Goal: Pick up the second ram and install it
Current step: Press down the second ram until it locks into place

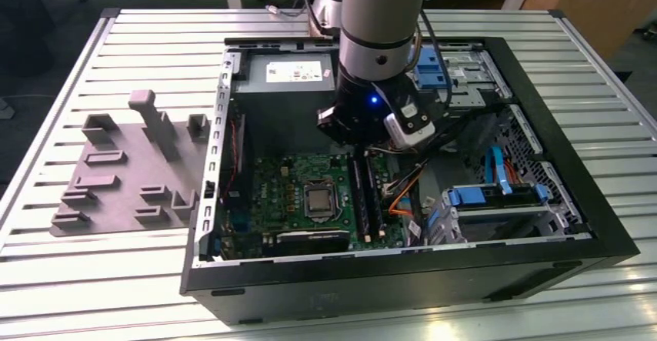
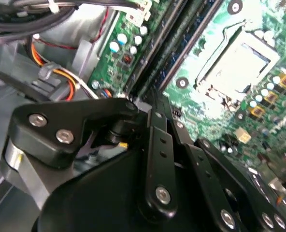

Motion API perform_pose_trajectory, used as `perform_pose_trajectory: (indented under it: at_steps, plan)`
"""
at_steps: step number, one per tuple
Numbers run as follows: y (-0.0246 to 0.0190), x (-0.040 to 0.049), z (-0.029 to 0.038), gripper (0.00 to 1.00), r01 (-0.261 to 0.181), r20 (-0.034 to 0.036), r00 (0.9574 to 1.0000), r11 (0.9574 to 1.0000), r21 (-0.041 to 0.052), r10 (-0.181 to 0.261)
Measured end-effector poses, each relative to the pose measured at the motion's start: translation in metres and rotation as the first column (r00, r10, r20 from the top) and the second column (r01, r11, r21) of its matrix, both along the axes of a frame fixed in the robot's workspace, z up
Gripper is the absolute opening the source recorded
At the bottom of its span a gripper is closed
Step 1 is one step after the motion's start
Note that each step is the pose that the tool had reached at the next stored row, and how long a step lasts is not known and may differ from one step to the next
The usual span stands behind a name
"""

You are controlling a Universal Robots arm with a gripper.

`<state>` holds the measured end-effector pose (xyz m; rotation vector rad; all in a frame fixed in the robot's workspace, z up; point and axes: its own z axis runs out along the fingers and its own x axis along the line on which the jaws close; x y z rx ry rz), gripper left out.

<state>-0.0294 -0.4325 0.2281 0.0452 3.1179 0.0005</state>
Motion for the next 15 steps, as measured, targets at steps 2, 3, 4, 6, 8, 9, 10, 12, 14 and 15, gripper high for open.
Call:
perform_pose_trajectory:
  at_steps: [2, 3, 4, 6, 8, 9, 10, 12, 14, 15]
  plan:
    - [0.0, 0.0, 0.0042, 0.11, 0.0, 0.0, 1.0, 1.0, -0.0001, 0.0]
    - [0.0, 0.0, 0.0063, 0.11, 0.0, -0.0001, 1.0, 1.0, -0.0002, 0.0]
    - [0.0, 0.0, 0.008, 0.11, 0.0, -0.0001, 1.0, 1.0, -0.0002, 0.0]
    - [0.0, 0.0, 0.0088, 0.11, 0.0, 0.0, 1.0, 1.0, 0.0, 0.0]
    - [0.0, 0.0, 0.0089, 0.11, 0.0, 0.0, 1.0, 1.0, 0.0, 0.0]
    - [0.0, 0.0, 0.0089, 0.11, 0.0, 0.0, 1.0, 1.0, 0.0, 0.0]
    - [-0.0001, 0.0, 0.009, 0.11, 0.0, -0.0001, 1.0, 1.0, -0.0002, 0.0]
    - [-0.0016, 0.0, 0.0091, 0.11, 0.0, -0.0002, 1.0, 1.0, -0.0004, 0.0]
    - [-0.0043, 0.0, 0.009, 0.11, 0.0, -0.0001, 1.0, 1.0, -0.0003, 0.0]
    - [-0.0055, 0.0, 0.009, 0.11, 0.0, -0.0001, 1.0, 1.0, -0.0002, 0.0]
